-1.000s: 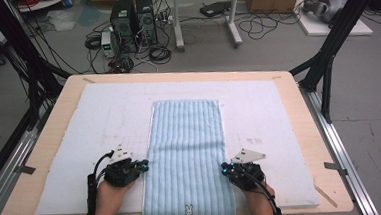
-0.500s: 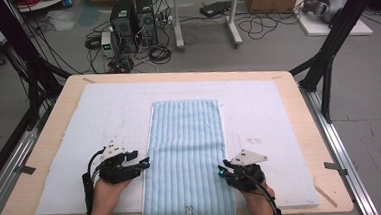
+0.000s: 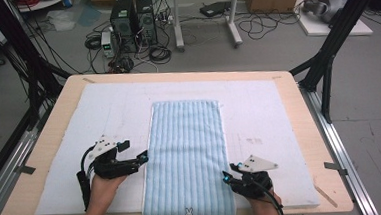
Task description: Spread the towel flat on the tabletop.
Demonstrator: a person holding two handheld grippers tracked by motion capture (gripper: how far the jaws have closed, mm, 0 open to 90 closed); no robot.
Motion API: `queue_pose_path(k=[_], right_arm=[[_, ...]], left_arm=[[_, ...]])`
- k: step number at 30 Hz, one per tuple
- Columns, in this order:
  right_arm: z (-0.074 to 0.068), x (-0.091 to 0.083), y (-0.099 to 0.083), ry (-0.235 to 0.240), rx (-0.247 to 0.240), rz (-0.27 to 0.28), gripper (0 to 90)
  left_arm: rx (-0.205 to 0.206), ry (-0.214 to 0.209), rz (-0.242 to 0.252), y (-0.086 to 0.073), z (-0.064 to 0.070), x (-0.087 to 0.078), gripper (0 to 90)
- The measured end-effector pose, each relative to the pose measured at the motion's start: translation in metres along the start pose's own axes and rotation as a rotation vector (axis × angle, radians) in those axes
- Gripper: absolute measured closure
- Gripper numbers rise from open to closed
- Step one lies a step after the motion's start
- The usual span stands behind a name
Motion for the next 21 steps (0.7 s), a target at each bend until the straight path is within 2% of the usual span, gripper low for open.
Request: queue_pose_path(k=[1, 3, 7, 8, 9, 11, 12, 16, 21], right_arm=[[0.008, 0.0, 0.005, -0.027, 0.024, 0.019, 36.5], [0.026, 0.002, 0.015, -0.067, 0.08, 0.038, 28.0], [0.055, 0.005, 0.026, -0.159, 0.106, 0.063, 10.5], [0.062, 0.005, 0.026, -0.193, 0.108, 0.06, 10.5], [0.067, 0.005, 0.027, -0.206, 0.117, 0.059, 10.5], [0.073, 0.002, 0.028, -0.207, 0.122, 0.067, 10.5], [0.073, 0.001, 0.028, -0.203, 0.121, 0.069, 10.5], [0.074, -0.002, 0.029, -0.199, 0.093, 0.067, 10.5], [0.072, 0.001, 0.03, -0.184, 0.108, 0.073, 10.5]], left_arm=[[0.005, -0.01, 0.013, 0.003, 0.0, 0.001, 16.9], [0.029, -0.019, 0.025, 0.007, -0.001, 0.002, 16.9], [0.094, -0.026, 0.055, 0.017, -0.002, 0.004, 17.4], [0.124, -0.019, 0.07, 0.019, -0.002, 0.004, 17.5], [0.151, -0.009, 0.087, 0.021, -0.001, 0.004, 17.5], [0.179, 0.01, 0.098, 0.022, -0.002, 0.004, 17.8], [0.181, 0.018, 0.093, 0.022, -0.002, 0.004, 17.8], [0.115, 0.02, 0.056, 0.018, -0.005, 0.003, 16.7], [0.103, 0.034, 0.05, 0.018, -0.008, 0.0, 16.5]])
Point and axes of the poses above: each handheld gripper's, and its own axes: x roughly forward along the jaws, y roughly out of its top, z roughly to its right, the point moved 8 cm from there along x, roughly forward along the jaws, and after that the axes turned 14 degrees about -y, right-handed, at the moved point
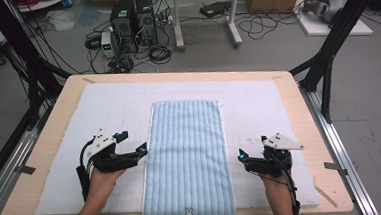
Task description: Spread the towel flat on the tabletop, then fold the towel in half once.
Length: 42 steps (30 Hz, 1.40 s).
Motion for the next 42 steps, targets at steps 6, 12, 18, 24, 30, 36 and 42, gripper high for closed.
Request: queue_pose_path(k=[6, 12, 18, 24, 30, 36, 42], right_arm=[[-0.004, 0.005, 0.002, 0.018, -0.012, -0.004, 10.5], [-0.008, 0.01, 0.006, 0.031, -0.009, 0.001, 10.5], [-0.011, 0.017, 0.009, 0.036, -0.004, 0.0, 10.5], [-0.014, 0.025, 0.016, 0.046, 0.008, 0.011, 10.5], [-0.019, 0.038, 0.031, 0.081, 0.011, 0.008, 10.5], [-0.017, 0.055, 0.042, 0.085, 0.031, -0.03, 10.6], [-0.015, 0.067, 0.049, 0.092, 0.032, -0.056, 23.7]], left_arm=[[-0.022, -0.003, -0.001, -0.001, -0.004, 0.004, 16.5], [-0.029, 0.001, -0.004, 0.001, -0.008, 0.005, 16.6], [-0.012, 0.002, -0.014, 0.01, -0.01, 0.007, 16.6], [-0.023, -0.014, -0.032, 0.013, -0.014, 0.014, 17.4], [-0.028, -0.015, -0.051, 0.022, -0.024, 0.028, 17.9], [-0.04, 0.008, -0.066, 0.028, -0.039, 0.043, 18.0], [-0.065, 0.012, -0.103, 0.025, -0.054, 0.061, 21.1]])
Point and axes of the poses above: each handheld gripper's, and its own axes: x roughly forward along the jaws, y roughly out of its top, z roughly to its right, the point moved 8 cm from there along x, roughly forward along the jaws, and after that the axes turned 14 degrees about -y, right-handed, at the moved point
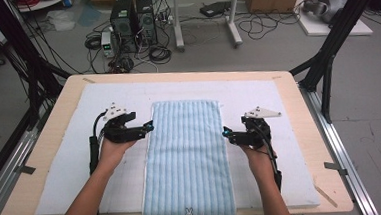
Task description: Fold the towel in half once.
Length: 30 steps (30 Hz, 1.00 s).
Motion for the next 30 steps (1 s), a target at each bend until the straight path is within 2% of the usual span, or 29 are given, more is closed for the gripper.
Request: queue_pose_path(k=[5, 8, 12, 15, 17, 19, 20, 21, 25, 30], right_arm=[[0.004, 0.013, 0.0, -0.016, 0.002, -0.036, 38.1], [0.005, 0.022, 0.001, -0.018, -0.01, -0.051, 42.3], [0.005, 0.033, 0.006, -0.028, -0.014, -0.06, 42.2], [0.005, 0.041, 0.009, -0.031, -0.015, -0.068, 41.9], [0.006, 0.045, 0.01, -0.035, -0.014, -0.067, 41.2], [0.007, 0.048, 0.01, -0.036, -0.009, -0.072, 40.5], [0.007, 0.049, 0.01, -0.037, -0.009, -0.069, 40.4], [0.007, 0.05, 0.011, -0.036, -0.003, -0.074, 40.4], [0.007, 0.057, 0.013, -0.027, 0.009, -0.079, 40.7], [0.002, 0.071, 0.014, -0.023, -0.01, -0.112, 43.4]], left_arm=[[-0.027, 0.043, -0.039, -0.01, -0.018, 0.018, 25.4], [-0.046, 0.063, -0.052, -0.017, -0.028, 0.026, 26.6], [-0.07, 0.052, -0.055, -0.023, -0.034, 0.033, 28.1], [-0.087, 0.052, -0.082, -0.022, -0.036, 0.036, 28.1], [-0.071, 0.048, -0.075, -0.013, -0.035, 0.037, 28.2], [-0.05, 0.054, -0.045, -0.006, -0.036, 0.039, 28.5], [-0.061, 0.059, -0.08, -0.008, -0.039, 0.041, 29.1], [-0.07, 0.063, -0.095, -0.009, -0.042, 0.043, 27.6], [-0.068, 0.075, -0.097, -0.008, -0.046, 0.05, 26.9], [-0.069, 0.122, -0.169, -0.023, -0.054, 0.058, 33.3]])
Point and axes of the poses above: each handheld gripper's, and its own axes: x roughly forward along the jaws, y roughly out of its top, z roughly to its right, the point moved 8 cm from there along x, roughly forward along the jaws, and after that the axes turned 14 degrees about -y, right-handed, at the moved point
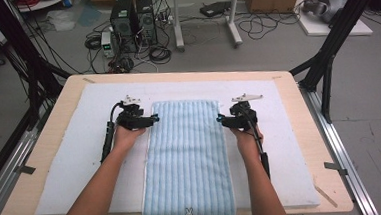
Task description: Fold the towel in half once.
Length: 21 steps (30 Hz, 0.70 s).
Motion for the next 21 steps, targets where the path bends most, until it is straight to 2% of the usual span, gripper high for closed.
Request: queue_pose_path(k=[4, 5, 7, 9, 12, 13, 14, 15, 16, 18, 21], right_arm=[[-0.006, 0.014, -0.003, -0.006, -0.016, -0.043, 45.8], [-0.006, 0.018, -0.004, -0.013, -0.019, -0.05, 47.0], [-0.008, 0.025, -0.009, -0.029, -0.026, -0.076, 48.1], [-0.011, 0.029, -0.012, -0.026, -0.037, -0.091, 49.7], [-0.011, 0.034, -0.015, -0.031, -0.031, -0.103, 56.7], [-0.01, 0.033, -0.015, -0.034, -0.021, -0.103, 62.8], [-0.01, 0.032, -0.015, -0.025, -0.017, -0.103, 77.0], [-0.011, 0.032, -0.016, -0.017, -0.023, -0.105, 80.5], [-0.011, 0.032, -0.016, -0.012, -0.018, -0.103, 84.3], [-0.013, 0.031, -0.016, -0.01, -0.016, -0.107, 85.6], [-0.015, 0.029, -0.015, -0.004, 0.0, -0.107, 85.6]], left_arm=[[0.017, 0.016, -0.024, -0.003, -0.001, 0.004, 41.2], [0.025, 0.012, -0.035, -0.004, 0.0, 0.005, 43.7], [0.051, 0.033, -0.052, -0.006, 0.001, 0.007, 47.1], [0.079, 0.034, -0.061, -0.006, 0.003, 0.007, 52.8], [0.132, 0.005, -0.08, -0.007, 0.013, 0.01, 73.6], [0.148, 0.003, -0.086, -0.008, 0.015, 0.01, 80.3], [0.151, 0.007, -0.09, -0.008, 0.017, 0.011, 84.2], [0.148, 0.005, -0.092, -0.008, 0.016, 0.01, 85.3], [0.122, -0.005, -0.083, -0.008, 0.016, 0.01, 85.8], [0.08, -0.013, -0.073, -0.007, 0.014, 0.009, 86.5], [0.068, -0.01, -0.044, -0.003, 0.014, 0.005, 86.7]])
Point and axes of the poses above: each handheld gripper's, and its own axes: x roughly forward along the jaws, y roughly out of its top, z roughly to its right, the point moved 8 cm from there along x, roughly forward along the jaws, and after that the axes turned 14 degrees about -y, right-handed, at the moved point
